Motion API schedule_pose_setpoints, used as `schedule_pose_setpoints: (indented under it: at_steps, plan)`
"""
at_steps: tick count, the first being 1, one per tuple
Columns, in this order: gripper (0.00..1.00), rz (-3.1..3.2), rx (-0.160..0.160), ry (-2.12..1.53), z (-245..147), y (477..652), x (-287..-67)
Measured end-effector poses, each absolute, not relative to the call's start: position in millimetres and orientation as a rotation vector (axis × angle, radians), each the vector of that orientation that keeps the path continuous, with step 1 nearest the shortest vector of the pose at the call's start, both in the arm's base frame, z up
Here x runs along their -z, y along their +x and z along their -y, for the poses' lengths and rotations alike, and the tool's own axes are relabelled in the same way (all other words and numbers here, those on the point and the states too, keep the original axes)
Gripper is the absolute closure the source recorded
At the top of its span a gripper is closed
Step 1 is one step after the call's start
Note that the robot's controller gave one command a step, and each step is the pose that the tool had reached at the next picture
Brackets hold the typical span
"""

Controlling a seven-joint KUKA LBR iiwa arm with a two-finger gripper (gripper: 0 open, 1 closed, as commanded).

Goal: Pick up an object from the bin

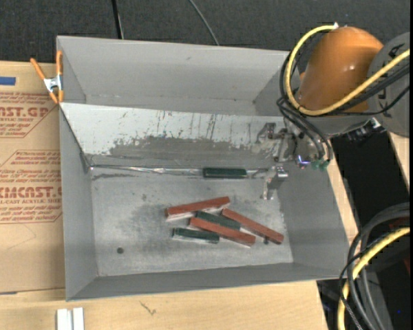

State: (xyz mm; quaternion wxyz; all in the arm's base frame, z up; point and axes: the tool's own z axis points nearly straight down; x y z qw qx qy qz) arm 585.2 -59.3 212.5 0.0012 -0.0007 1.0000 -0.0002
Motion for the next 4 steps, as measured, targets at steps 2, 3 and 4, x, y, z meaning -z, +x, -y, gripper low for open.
schedule_pose_setpoints:
  at_steps: [2, 3, 4]
  plan:
    - [0.00, -3.133, 0.001, -0.122, 58, 565.6, -167]
    - [1.00, -3.132, 0.001, 0.065, 33, 582.2, -79]
    - [1.00, -3.132, 0.001, 0.065, 33, 582.2, -79]
